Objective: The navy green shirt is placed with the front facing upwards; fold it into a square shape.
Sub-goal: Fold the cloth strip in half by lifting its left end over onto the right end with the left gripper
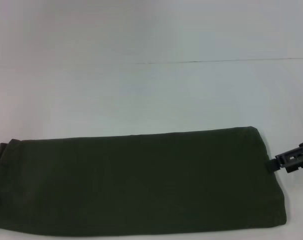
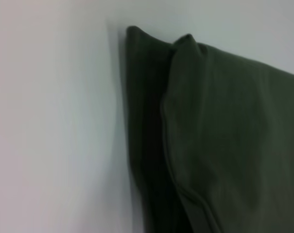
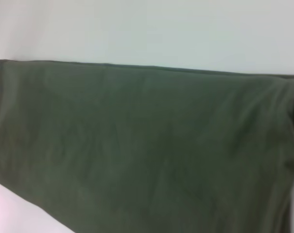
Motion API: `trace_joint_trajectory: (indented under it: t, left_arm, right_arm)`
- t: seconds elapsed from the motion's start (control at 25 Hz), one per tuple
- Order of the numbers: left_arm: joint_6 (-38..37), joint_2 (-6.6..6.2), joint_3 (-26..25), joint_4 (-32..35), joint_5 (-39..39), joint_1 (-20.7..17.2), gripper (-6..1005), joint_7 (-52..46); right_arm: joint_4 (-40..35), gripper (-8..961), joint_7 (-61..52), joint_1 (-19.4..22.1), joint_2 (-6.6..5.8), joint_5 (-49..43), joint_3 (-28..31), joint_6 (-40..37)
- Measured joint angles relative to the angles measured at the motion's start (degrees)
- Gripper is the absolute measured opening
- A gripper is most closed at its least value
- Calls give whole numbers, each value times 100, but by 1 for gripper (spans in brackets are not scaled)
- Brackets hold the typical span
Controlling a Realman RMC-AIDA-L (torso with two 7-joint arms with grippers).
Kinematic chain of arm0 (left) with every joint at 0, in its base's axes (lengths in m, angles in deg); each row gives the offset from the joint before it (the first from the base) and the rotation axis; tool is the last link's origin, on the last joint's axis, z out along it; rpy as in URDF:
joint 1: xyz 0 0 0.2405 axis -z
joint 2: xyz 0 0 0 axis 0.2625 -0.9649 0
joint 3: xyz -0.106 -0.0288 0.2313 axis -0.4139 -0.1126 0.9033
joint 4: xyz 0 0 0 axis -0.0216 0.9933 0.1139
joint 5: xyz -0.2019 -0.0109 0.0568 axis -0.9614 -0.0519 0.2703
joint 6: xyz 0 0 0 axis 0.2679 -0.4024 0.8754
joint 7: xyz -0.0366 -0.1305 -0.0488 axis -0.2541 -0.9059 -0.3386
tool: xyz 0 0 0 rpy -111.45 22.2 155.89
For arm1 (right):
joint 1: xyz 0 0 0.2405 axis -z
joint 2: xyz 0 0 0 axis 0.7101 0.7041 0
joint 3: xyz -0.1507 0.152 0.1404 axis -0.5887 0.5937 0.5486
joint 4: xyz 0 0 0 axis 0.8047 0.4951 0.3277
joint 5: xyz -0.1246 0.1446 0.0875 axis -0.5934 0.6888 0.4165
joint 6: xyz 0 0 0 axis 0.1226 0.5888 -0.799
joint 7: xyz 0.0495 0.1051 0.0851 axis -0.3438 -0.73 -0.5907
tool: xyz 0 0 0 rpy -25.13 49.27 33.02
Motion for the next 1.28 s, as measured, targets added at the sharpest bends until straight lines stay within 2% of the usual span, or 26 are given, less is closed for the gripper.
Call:
trace_joint_trajectory:
  t: [0.12, 0.28, 0.44, 0.52, 0.64, 0.76, 0.88, 0.96, 1.0, 1.04, 1.08, 1.28]
  left_arm:
    - [27, -14, -77, 19, 37, -8, 56, -100]
    - [-27, -30, -25, 34, 113, 4, 136, -268]
    - [-47, -42, -125, 244, 89, 6, 310, -279]
    - [0, -76, -342, 317, 33, 9, 396, -260]
    - [40, -140, -662, 261, -143, 37, 526, -235]
    - [37, -182, -813, 81, -349, 60, 627, -248]
    - [-7, -225, -848, -139, -405, 130, 685, -280]
    - [-41, -243, -867, -214, -406, 174, 714, -317]
    - [-52, -251, -878, -237, -410, 196, 728, -364]
    - [-52, -258, -899, -251, -418, 209, 743, -425]
    - [-54, -268, -926, -269, -440, 228, 757, -502]
    - [-51, -307, -927, -374, -444, 300, 830, -639]
  right_arm:
    - [10, 920, 24, -7, 8, 129, -15, 1]
    - [3, 918, 124, -13, 0, 324, 41, 2]
    - [43, 916, 558, 39, -14, 970, 63, -41]
    - [59, 915, 1042, 94, 33, 1527, 58, -42]
    - [66, 915, 1975, 124, 217, 2092, 19, -21]
    - [67, 916, 2971, 100, 563, 2327, 14, 169]
    - [63, 916, 4255, 87, 973, 2382, 0, 497]
    - [158, 916, 4973, 87, 1159, 2406, -117, 750]
    - [329, 915, 5312, 81, 1193, 2474, -274, 904]
    - [719, 915, 5807, 56, 1192, 2658, -673, 1277]
    - [719, 915, 5807, 56, 1192, 2658, -673, 1277]
    - [1218, 915, 6562, 43, 1206, 2815, -1531, 2037]
